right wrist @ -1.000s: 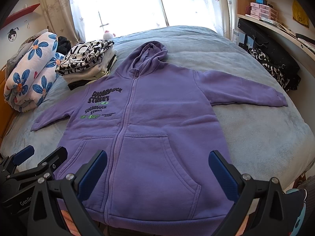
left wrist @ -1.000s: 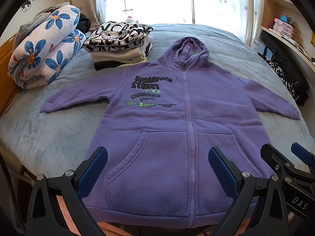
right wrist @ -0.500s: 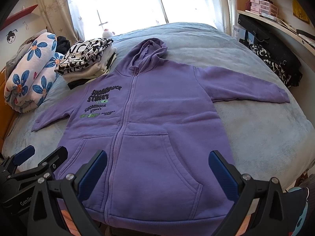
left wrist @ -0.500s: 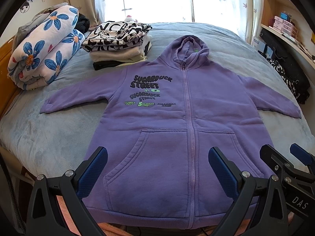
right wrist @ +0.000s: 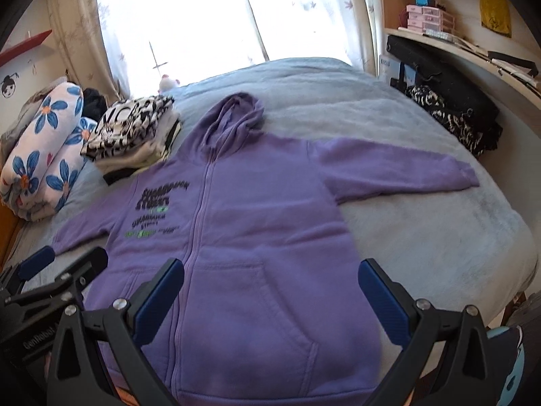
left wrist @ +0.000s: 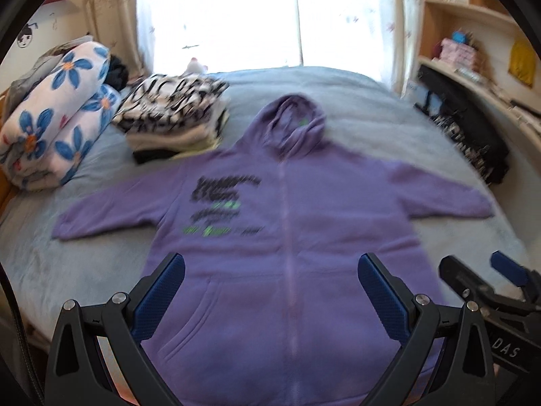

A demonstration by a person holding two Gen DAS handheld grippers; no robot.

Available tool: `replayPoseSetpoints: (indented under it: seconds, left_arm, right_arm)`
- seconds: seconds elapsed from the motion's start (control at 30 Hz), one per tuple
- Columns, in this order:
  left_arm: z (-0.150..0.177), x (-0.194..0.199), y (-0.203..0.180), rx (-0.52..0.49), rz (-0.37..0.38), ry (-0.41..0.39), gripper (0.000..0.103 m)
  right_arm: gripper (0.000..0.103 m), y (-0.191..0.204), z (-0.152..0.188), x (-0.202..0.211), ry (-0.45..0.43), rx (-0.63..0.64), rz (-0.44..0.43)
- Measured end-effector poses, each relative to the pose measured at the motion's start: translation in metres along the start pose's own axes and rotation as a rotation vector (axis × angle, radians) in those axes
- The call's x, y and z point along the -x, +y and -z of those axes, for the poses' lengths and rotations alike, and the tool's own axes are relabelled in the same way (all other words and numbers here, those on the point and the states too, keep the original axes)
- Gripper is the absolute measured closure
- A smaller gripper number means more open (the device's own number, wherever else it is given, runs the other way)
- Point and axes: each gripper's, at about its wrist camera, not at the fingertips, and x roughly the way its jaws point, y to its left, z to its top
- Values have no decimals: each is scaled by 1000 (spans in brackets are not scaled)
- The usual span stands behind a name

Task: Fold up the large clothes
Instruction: 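Reach the right gripper to the hoodie sleeve cuff and close on it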

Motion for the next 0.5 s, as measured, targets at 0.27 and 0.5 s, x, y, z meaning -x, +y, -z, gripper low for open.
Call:
replayPoseSetpoints:
  seconds: [0.27, 0.5]
  left_arm:
    - [-62, -10, -32, -24, 81, -44, 2]
    - [-124, -28, -73, -66, 161, -30, 2]
  right_arm:
    - [0, -29, -65, 30, -200, 108, 144]
    - [0, -68, -115, 61, -404, 149, 321]
